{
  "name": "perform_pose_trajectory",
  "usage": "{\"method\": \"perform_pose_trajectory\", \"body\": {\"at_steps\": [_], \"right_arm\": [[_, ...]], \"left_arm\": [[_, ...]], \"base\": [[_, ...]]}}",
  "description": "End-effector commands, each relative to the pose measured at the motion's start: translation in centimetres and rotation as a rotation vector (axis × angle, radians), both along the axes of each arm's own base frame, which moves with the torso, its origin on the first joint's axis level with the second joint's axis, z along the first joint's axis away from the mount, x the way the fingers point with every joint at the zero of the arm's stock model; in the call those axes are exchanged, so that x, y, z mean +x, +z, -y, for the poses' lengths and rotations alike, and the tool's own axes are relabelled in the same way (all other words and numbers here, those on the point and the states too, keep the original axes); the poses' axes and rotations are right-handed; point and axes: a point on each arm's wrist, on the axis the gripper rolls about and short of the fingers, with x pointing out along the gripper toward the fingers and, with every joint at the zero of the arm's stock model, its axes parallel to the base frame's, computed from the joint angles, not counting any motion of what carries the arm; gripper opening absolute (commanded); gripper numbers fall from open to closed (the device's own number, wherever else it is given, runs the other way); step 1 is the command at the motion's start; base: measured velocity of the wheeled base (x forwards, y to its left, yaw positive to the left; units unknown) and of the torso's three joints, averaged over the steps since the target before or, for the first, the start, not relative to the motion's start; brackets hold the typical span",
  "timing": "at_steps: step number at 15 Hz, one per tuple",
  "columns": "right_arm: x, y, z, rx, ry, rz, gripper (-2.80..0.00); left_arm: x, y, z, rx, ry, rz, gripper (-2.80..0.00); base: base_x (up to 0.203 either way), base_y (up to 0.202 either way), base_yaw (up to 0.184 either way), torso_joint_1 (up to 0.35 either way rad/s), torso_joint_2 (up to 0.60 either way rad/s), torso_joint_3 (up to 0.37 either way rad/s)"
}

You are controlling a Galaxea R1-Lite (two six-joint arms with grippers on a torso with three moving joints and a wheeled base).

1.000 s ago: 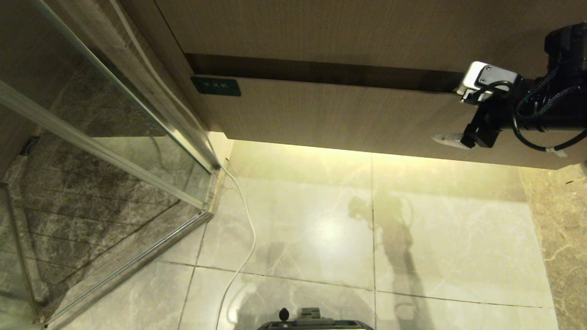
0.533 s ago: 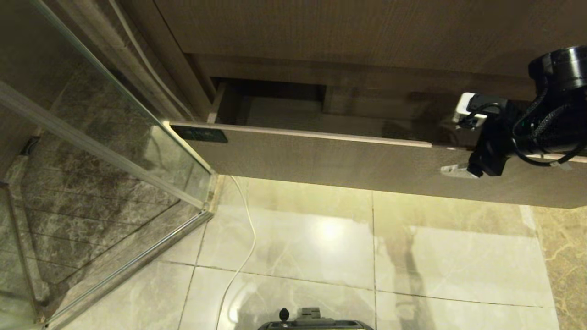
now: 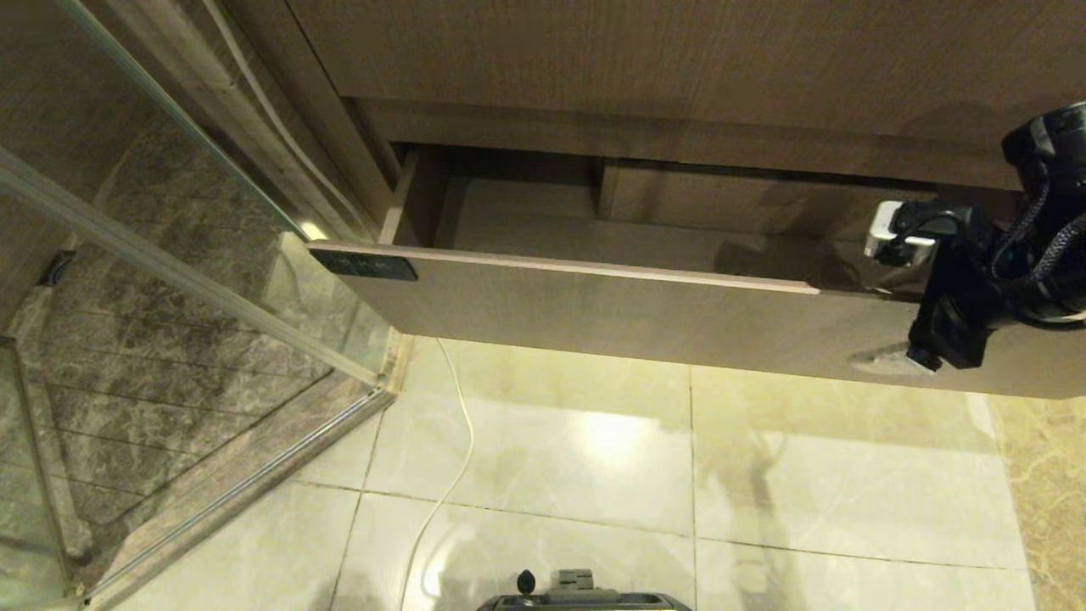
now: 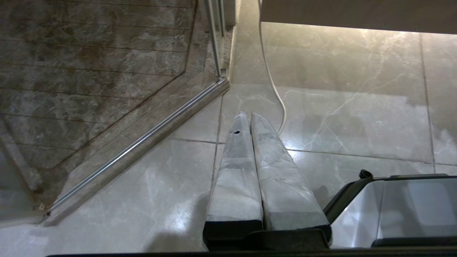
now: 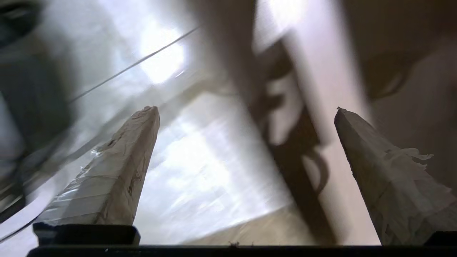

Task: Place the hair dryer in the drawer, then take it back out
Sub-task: Pull open the drawer

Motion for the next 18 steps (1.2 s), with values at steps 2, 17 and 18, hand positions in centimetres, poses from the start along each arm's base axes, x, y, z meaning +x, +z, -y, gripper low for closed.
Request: {"method": "perform_pose_trajectory", "body": {"at_steps": [2, 17, 18], "right_arm": [[-4.7, 0.7, 0.6, 0.004, -0.018, -0.040, 0.00], [-18.7, 0.0, 1.1, 0.314, -0.297, 0.015, 0.00], [-19.3, -0.1, 1.1, 0.363, -0.335, 0.006, -2.80]], "left_arm": [[0.0, 0.0, 0.0, 0.000, 0.000, -0.001, -2.80], [0.0, 0.0, 0.0, 0.000, 0.000, -0.001, -2.80], [0.0, 0.0, 0.0, 0.000, -0.001, -0.001, -2.80]], "base": [[0.000, 0.000, 0.000, 0.000, 0.00, 0.000], [0.000, 0.000, 0.000, 0.000, 0.00, 0.000], [0.000, 0.000, 0.000, 0.000, 0.00, 0.000]]}}
